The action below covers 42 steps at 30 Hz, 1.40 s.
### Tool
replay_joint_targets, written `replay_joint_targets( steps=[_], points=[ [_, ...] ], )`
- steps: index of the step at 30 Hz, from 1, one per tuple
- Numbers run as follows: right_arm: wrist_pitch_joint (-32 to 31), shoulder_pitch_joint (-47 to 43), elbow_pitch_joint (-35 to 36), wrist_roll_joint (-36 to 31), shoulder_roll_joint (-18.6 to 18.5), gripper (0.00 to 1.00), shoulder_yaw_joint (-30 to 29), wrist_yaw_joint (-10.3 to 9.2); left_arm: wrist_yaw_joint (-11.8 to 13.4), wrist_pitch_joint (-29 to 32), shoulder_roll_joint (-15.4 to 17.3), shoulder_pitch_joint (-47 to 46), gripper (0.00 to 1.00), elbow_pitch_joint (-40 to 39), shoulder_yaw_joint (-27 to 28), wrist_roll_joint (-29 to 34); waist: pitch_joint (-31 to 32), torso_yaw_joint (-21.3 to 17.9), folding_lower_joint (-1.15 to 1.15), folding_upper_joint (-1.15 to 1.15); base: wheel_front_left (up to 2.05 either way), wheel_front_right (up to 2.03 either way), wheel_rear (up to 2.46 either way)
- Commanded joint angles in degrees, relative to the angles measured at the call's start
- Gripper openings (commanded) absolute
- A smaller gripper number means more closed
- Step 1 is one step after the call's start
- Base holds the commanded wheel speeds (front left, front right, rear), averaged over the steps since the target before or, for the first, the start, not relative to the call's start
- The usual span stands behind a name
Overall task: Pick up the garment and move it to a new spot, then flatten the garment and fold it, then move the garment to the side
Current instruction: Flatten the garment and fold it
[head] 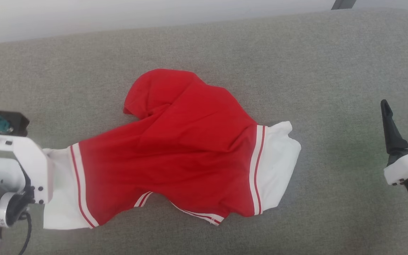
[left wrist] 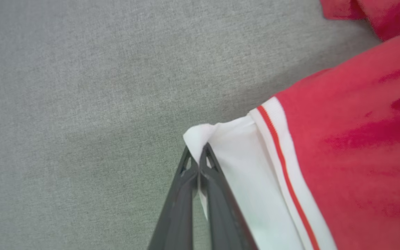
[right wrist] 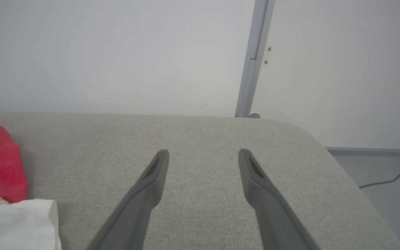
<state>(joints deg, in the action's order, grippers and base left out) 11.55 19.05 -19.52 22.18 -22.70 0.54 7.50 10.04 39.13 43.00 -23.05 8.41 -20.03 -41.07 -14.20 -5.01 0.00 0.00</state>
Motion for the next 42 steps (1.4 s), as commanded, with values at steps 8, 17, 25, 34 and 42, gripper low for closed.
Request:
replay_joint_targets(
  steps=[8, 17, 25, 34, 42],
  points=[
    [-0.7, 0.1, 0.4, -0.4, 0.0, 1.00, 0.9, -0.02, 0.5, -3.1, -2.9, 1.8, 0.00, 6.1, 0.4, -0.9, -0.2, -0.2, 0.00, 0.00, 0.00, 0.00, 0.00],
    [-1.4, -0.1, 1.1, 0.6, -0.5, 1.00, 2.8, -0.02, -1.3, -6.9, -5.6, -0.3, 1.00, 10.3, 0.7, -2.2, 0.6, 0.3, 0.00, 0.00, 0.00, 0.00, 0.00],
    [-4.7, -1.8, 3.6, 2.6, -1.2, 1.00, 7.9, -0.02, -1.0, -14.8, -5.8, 0.8, 1.00, 4.0, 1.8, 0.2, 2.2, 3.0, 0.00, 0.00, 0.00, 0.00, 0.00],
    [-12.7, -3.6, 6.1, 8.7, -3.7, 1.00, 14.2, -0.02, 1.9, -28.7, -7.1, 5.8, 1.00, -6.7, 2.4, 5.8, 3.4, 7.2, 0.00, 0.00, 0.00, 0.00, 0.00],
    [-25.9, -5.0, 6.9, 14.9, -6.4, 1.00, 17.3, -0.01, 5.4, -40.5, -10.3, 12.4, 1.00, -13.3, 2.9, 9.2, 3.8, 11.1, 0.00, 0.00, 0.00, 0.00, 0.00]
  ],
)
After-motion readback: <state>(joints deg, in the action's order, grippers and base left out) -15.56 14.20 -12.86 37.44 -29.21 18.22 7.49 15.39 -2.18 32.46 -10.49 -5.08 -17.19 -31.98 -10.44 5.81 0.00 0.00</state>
